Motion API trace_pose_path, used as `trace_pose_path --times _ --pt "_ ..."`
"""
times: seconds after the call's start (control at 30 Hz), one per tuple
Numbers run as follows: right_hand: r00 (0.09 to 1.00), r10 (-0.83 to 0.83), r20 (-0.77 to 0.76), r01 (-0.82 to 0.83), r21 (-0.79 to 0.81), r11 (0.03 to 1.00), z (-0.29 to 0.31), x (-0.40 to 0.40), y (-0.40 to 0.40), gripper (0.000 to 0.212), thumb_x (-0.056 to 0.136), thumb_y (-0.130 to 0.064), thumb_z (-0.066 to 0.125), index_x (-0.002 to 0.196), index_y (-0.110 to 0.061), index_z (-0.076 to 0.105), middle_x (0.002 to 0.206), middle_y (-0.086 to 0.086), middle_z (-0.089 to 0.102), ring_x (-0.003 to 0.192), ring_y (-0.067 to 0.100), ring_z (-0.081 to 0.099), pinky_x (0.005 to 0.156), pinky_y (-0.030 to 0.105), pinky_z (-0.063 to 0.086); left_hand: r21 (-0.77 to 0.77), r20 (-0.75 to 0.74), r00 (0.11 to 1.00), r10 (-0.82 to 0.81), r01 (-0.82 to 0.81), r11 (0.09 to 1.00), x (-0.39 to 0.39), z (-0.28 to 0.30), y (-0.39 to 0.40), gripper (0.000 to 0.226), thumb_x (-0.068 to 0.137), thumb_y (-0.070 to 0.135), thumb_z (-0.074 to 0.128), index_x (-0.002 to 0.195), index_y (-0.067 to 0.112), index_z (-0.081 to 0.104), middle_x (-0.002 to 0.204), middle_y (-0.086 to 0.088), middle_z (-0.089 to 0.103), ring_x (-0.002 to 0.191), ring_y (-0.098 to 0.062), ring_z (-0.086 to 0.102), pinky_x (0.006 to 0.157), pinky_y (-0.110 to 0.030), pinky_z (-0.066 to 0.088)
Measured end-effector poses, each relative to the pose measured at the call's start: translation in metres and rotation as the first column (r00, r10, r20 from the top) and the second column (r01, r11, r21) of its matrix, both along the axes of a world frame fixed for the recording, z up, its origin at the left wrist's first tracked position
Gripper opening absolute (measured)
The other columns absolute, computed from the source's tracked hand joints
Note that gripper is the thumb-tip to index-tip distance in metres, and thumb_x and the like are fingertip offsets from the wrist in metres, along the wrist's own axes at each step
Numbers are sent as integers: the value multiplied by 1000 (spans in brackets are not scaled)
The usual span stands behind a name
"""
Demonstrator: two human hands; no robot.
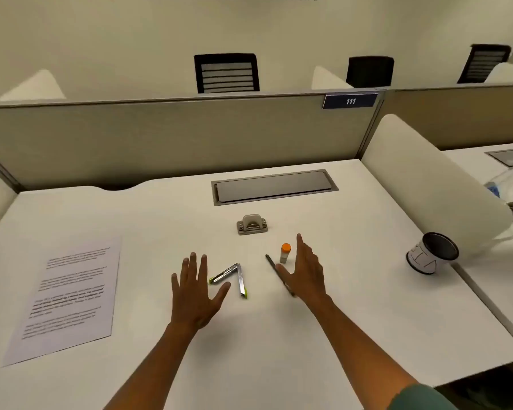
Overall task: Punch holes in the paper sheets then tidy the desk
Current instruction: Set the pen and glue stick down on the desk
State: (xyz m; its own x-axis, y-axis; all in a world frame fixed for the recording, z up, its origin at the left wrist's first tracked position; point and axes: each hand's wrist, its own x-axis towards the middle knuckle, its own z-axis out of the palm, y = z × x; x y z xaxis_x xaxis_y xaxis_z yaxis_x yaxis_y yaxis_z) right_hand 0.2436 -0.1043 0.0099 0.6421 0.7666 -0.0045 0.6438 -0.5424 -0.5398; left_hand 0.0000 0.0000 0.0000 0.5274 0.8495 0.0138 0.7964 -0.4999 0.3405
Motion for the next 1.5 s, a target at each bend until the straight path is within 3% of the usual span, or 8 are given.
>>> trace_pose_path --times 0.2,0.4,0.6,0.83,1.0,1.2,1.33,1.5 --pt "995 38 -98 -40 -20 999 -13 26 15 90 84 -45 67 152 -22 13 145 5 42 126 26 45 100 37 40 -56 8 997 83 -82 995 27 -11 0 77 88 60 50 147 12 37 154 -13 33 145 -29 24 116 -47 21" --pt "987 86 -136 -87 -2 996 -33 44 24 78 83 -43 70 146 -24 28 138 2 50 122 24 49 97 36 45 -93 2 994 113 -113 989 60 -27 -2 70 81 48 69 136 8 51 143 -16 47 135 -30 40 109 -42 29" --pt "973 134 -188 -133 15 991 -45 56 31 69 82 -40 72 140 -26 37 131 -1 55 118 22 52 95 37 48 -110 -100 985 142 -153 982 87 -38 1 74 78 52 68 137 13 47 135 -9 51 127 -29 45 105 -41 32" --pt "959 189 -211 -181 57 982 -51 64 39 45 83 -32 71 123 -23 53 118 -3 62 107 19 57 87 33 51 -62 -229 957 180 -199 978 105 -39 -2 46 83 40 60 124 20 51 114 -3 59 102 -27 55 86 -37 41" --pt "957 191 -221 -183 56 982 -52 69 41 21 85 -28 67 104 -20 60 103 -3 64 93 18 60 75 28 49 -93 -100 967 233 -243 966 111 -40 3 23 93 20 51 113 12 59 100 -8 62 93 -31 57 70 -39 48" --pt "959 173 -225 -157 88 984 -45 82 41 19 87 -27 65 104 -20 60 104 -3 64 93 18 60 78 33 52 -74 26 965 260 -258 963 121 -32 8 19 95 27 49 84 13 58 82 -3 59 82 -27 57 61 -35 45" --pt "970 134 -202 -110 127 986 -39 101 38 22 88 -27 65 108 -19 61 105 -4 64 93 17 59 73 23 44 -112 159 959 236 -220 969 145 -20 11 13 90 24 59 83 13 61 80 0 60 76 -22 56 62 -35 45" --pt "981 47 -191 -8 200 980 -27 139 31 25 88 -26 66 111 -18 61 104 -3 63 93 15 59 76 25 48 -118 249 958 141 -114 986 193 -6 16 10 85 21 65 87 11 64 83 -1 64 79 -21 57 64 -32 40"
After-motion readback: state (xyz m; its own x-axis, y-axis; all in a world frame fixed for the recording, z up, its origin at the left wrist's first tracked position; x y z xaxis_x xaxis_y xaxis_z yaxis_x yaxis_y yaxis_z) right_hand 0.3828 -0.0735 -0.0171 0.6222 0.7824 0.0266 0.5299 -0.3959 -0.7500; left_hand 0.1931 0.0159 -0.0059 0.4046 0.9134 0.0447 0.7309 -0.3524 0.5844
